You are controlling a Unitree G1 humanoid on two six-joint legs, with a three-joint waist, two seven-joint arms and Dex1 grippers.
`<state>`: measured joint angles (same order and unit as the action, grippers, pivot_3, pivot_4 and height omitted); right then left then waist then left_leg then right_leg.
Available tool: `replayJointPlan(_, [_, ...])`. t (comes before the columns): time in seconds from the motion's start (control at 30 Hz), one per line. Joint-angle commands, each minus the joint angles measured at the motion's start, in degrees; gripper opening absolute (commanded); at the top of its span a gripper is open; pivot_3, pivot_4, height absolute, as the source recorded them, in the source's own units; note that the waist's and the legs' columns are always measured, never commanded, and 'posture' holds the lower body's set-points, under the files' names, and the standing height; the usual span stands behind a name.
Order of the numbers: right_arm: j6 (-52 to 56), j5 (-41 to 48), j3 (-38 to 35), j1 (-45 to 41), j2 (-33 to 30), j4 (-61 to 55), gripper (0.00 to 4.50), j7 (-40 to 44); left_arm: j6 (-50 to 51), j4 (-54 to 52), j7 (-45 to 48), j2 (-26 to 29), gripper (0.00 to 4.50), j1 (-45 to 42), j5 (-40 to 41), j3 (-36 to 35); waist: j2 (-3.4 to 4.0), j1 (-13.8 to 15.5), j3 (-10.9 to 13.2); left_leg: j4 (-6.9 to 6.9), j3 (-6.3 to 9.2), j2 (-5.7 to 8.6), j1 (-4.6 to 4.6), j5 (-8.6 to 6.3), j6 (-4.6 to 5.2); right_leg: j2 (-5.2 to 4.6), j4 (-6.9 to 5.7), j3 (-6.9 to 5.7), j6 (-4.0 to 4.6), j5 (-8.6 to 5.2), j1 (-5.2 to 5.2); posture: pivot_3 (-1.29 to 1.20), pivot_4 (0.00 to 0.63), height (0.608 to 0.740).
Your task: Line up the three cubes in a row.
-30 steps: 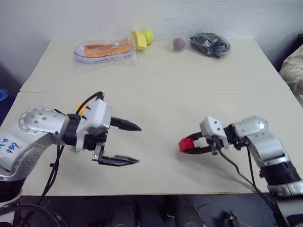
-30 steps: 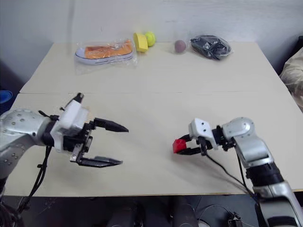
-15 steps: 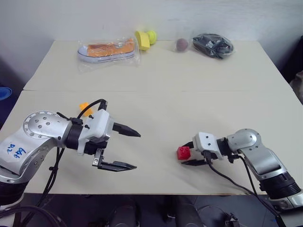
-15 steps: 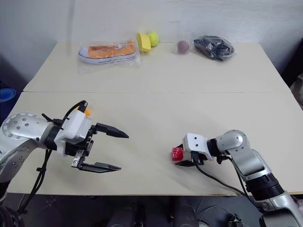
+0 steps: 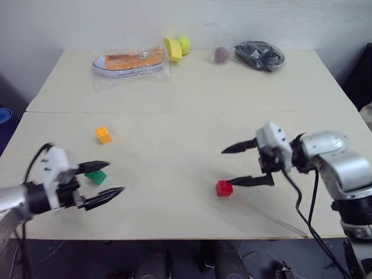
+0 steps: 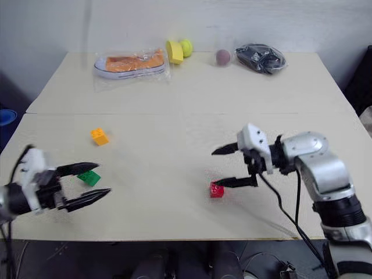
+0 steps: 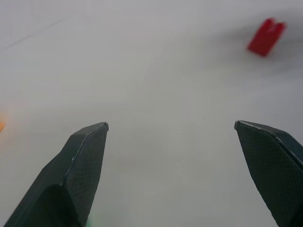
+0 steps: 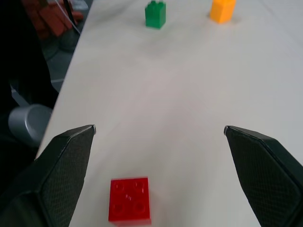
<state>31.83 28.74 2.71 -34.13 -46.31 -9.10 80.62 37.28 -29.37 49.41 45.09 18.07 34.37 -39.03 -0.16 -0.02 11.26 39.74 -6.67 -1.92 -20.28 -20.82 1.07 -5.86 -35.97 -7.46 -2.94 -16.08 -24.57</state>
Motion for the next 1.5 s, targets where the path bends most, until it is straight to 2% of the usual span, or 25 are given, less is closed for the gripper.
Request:
replayJointPlan(0.03, [1.8, 3.0, -1.8, -1.9, -1.1, -1.3, 4.47, 0.5, -2.8, 1.3, -3.9, -3.5, 4.50, 3.3, -2.5, -6.2, -0.02, 0.2, 0.0, 0.01, 0.00, 0.04, 0.00, -0.03, 0.04, -0.07, 0.00, -0.02, 0.00, 0.00, 0.01, 0.00, 0.150, 0.740])
replayJointPlan(0.17, [2.6, 4.4, -1.5, -3.1, -0.4, -1.6, 4.47, 0.3, -3.3, 3.6, -6.5, -5.2, 4.50, 2.5, -3.0, -4.9, -0.04, 0.2, 0.0, 0.00, 0.02, 0.18, -0.01, -0.12, 0.14, -0.34, -0.02, -0.13, -0.01, 0.00, 0.01, 0.00, 0.150, 0.740])
replayJointPlan(0.3, [3.3, 5.4, -1.4, -3.6, 0.1, -2.5, 4.47, -0.7, -2.2, 6.4, -8.8, -5.1, 4.50, -3.7, -2.6, -0.3, -0.04, 0.1, 0.0, 0.00, 0.02, 0.21, -0.01, -0.14, 0.16, -0.38, -0.05, -0.14, -0.02, 0.01, 0.00, 0.00, 0.150, 0.740])
replayJointPlan(0.57, [5.3, 8.4, -2.9, -2.3, -0.4, -6.2, 4.47, -2.6, -3.3, 14.3, -11.0, -3.4, 4.50, -11.8, -8.3, 10.2, -0.06, -0.2, 0.0, -0.02, -0.10, 0.19, -0.02, -0.14, 0.15, -0.35, -0.04, -0.15, -0.03, 0.01, -0.04, 0.00, 0.150, 0.740])
replayJointPlan(0.67, [5.6, 9.1, -3.2, -2.1, -0.3, -7.1, 4.50, -3.8, -4.5, 17.1, -10.2, -2.8, 3.95, -12.7, -9.6, 11.7, -0.06, -0.3, 0.0, -0.02, -0.11, 0.19, -0.01, -0.14, 0.15, -0.35, -0.04, -0.14, -0.03, 0.02, -0.03, 0.00, 0.150, 0.740])
replayJointPlan(0.93, [5.3, 9.5, -3.7, -1.1, -1.3, -7.7, 4.50, -5.1, -6.1, 19.0, -7.0, -1.0, 1.51, -13.0, -10.4, 14.4, -0.06, -0.2, 0.0, -0.02, -0.10, 0.19, -0.01, -0.14, 0.14, -0.36, -0.04, -0.13, -0.03, 0.02, -0.04, 0.00, 0.150, 0.740])
replayJointPlan(1.17, [4.5, 9.2, -4.7, 2.9, -5.2, -8.5, 4.50, -3.3, -8.2, 15.7, 2.5, 1.2, 1.49, -18.5, -7.5, 21.5, -0.07, 0.2, 0.0, -0.02, -0.08, 0.22, -0.03, -0.15, 0.16, -0.40, 0.00, -0.15, -0.05, 0.03, -0.02, 0.00, 0.150, 0.740])
replayJointPlan(1.3, [1.0, 6.6, -5.7, 9.9, -11.2, -8.9, 4.50, 0.9, -9.5, 14.1, 11.7, 3.2, 1.49, -28.2, -9.9, 35.0, -0.07, 0.9, 0.0, -0.02, -0.08, 0.25, -0.04, -0.15, 0.17, -0.40, 0.00, -0.20, -0.06, 0.03, -0.01, 0.00, 0.150, 0.740])
replayJointPlan(1.5, [-1.0, 5.5, -10.3, 19.2, -15.4, -11.4, 4.50, 0.6, -14.6, 17.2, 18.2, -0.2, 1.49, -40.2, -17.0, 51.2, -0.07, 0.7, 0.0, 0.00, -0.27, 0.22, -0.01, -0.10, 0.18, -0.19, -0.01, -0.07, -0.12, 0.07, -0.01, 0.00, 0.150, 0.740])
